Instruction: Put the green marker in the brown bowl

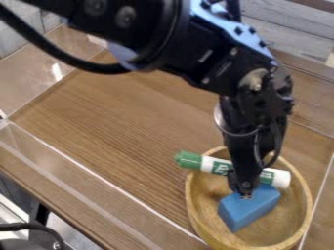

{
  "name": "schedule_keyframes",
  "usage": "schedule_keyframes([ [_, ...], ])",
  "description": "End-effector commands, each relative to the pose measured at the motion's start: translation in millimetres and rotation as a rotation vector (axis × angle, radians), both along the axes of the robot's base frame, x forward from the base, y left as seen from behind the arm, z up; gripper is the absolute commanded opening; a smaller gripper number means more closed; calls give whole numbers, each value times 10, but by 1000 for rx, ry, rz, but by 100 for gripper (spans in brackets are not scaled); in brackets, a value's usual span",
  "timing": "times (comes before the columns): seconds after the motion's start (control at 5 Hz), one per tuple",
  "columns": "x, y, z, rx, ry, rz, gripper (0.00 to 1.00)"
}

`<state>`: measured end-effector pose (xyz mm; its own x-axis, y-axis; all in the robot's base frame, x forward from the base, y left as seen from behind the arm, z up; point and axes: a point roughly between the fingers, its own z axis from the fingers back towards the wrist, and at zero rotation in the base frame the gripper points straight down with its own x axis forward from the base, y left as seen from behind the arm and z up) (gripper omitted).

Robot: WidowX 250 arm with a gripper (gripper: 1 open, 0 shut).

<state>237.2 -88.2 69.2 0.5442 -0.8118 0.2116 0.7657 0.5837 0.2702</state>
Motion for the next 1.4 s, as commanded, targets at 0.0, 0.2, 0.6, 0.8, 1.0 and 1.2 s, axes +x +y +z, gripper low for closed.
schedule_keyframes([
  [0.0, 83, 5, 27, -10, -32, 11, 100],
  [0.2, 110, 12, -18, -8, -33, 18, 100],
  [0.6, 207, 46, -22, 4, -38, 24, 0],
  [0.8, 212, 73, -43, 8, -32, 31, 100],
  [1.0, 213, 116, -58, 15, -21, 40, 100],
  [1.2, 236, 156, -73, 18, -16, 49, 100],
])
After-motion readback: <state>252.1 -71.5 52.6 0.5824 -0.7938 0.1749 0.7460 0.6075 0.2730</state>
